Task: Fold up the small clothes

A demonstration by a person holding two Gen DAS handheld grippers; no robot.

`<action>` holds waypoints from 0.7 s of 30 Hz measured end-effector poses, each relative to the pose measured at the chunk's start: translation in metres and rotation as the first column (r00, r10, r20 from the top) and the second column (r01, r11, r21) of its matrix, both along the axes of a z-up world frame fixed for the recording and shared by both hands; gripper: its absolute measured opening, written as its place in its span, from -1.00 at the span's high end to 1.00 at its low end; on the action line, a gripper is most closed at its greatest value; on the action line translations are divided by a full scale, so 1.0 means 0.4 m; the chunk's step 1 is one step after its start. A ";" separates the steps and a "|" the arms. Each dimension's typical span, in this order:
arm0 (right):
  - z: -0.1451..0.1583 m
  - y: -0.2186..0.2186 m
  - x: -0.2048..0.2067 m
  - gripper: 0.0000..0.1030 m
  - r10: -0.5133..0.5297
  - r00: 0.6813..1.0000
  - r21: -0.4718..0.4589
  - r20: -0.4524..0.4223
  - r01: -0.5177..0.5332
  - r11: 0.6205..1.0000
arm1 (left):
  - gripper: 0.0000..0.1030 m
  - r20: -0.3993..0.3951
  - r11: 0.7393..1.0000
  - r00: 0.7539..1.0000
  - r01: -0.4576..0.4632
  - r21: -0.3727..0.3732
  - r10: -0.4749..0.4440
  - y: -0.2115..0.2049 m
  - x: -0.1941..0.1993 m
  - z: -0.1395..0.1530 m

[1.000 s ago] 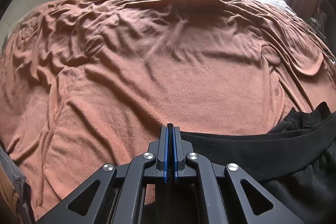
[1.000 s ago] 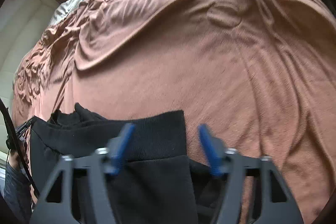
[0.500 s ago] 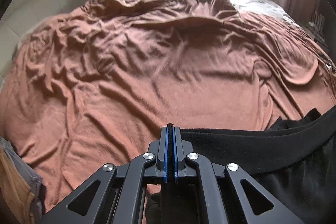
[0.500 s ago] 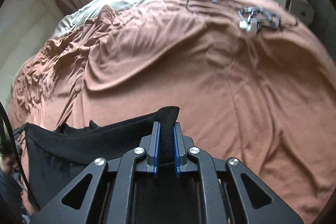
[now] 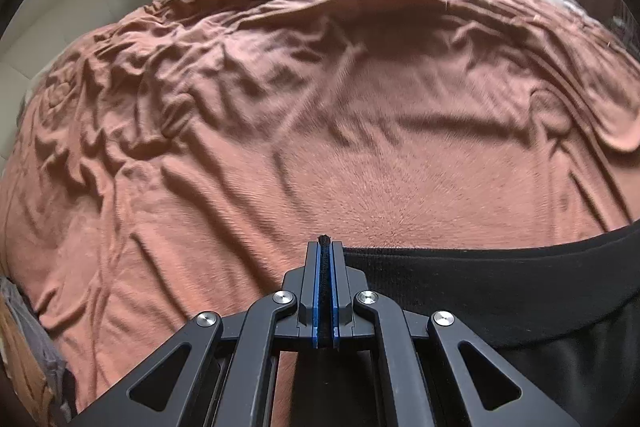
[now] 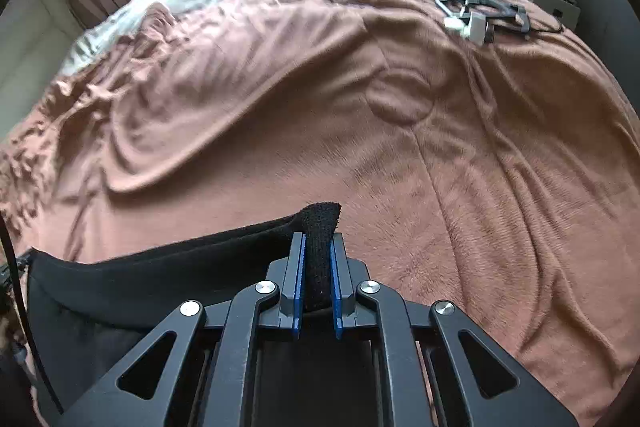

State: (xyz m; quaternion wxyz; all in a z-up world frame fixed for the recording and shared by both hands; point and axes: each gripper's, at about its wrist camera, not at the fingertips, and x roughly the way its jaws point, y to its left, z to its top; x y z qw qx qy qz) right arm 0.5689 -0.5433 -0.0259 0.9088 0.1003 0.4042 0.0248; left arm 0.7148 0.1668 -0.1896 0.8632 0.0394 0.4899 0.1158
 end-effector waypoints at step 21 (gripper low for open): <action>0.125 -0.066 -0.217 -0.53 0.105 0.994 0.068 0.001 -0.105 0.992 | -0.52 -0.023 0.994 1.000 0.003 -0.111 -0.006 0.043 -0.256 0.184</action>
